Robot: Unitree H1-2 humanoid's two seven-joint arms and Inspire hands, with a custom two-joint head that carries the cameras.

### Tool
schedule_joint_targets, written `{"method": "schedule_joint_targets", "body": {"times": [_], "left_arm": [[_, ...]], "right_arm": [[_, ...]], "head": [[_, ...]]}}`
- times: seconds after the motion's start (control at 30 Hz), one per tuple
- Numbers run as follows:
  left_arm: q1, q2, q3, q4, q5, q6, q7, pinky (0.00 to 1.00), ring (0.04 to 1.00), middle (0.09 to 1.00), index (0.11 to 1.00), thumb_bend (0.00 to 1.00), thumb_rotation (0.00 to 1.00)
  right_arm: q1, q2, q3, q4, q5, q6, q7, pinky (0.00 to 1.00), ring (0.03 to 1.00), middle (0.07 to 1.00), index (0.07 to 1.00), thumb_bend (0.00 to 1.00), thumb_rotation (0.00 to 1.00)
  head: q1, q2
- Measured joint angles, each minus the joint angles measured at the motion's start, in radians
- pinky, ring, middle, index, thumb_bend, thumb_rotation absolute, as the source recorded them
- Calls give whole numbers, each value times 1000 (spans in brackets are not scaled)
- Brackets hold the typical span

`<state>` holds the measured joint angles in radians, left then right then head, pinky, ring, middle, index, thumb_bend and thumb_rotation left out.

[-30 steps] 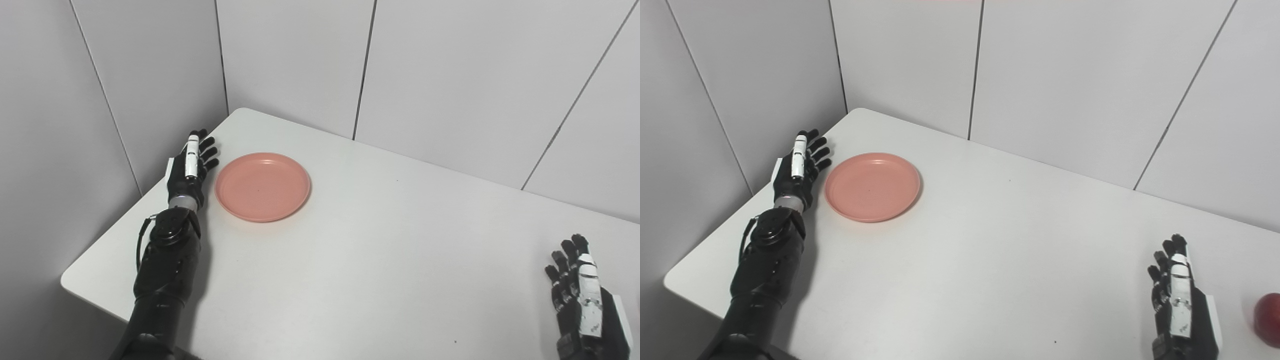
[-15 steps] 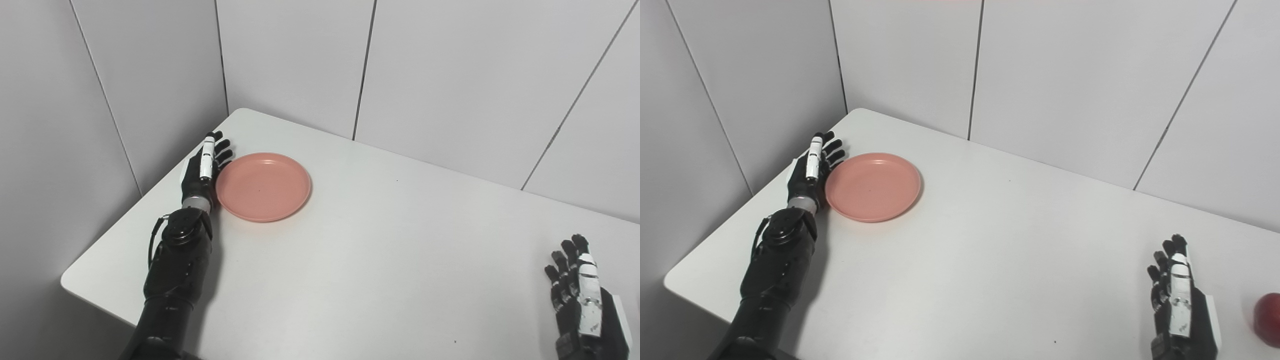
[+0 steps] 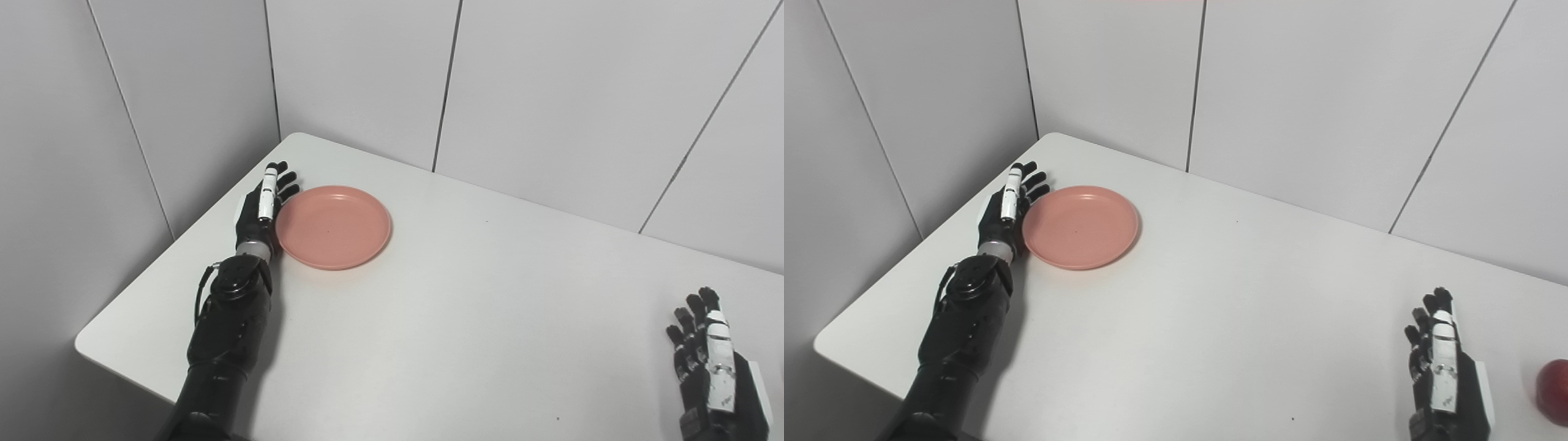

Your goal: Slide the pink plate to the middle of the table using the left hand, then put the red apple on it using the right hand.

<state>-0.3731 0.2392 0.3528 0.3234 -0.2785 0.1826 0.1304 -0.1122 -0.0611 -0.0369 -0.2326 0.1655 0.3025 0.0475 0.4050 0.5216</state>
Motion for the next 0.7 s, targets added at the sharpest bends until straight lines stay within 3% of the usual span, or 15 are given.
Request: {"method": "schedule_joint_targets", "body": {"times": [0.7], "left_arm": [[-4, -4, -32, 2, -31, 3, -40, 905, 896, 901, 881, 332, 1000]], "right_arm": [[0, 0, 1, 0, -4, 0, 1, 1000, 1000, 1000, 1000, 94, 1000]], "head": [[-18, 9]]}}
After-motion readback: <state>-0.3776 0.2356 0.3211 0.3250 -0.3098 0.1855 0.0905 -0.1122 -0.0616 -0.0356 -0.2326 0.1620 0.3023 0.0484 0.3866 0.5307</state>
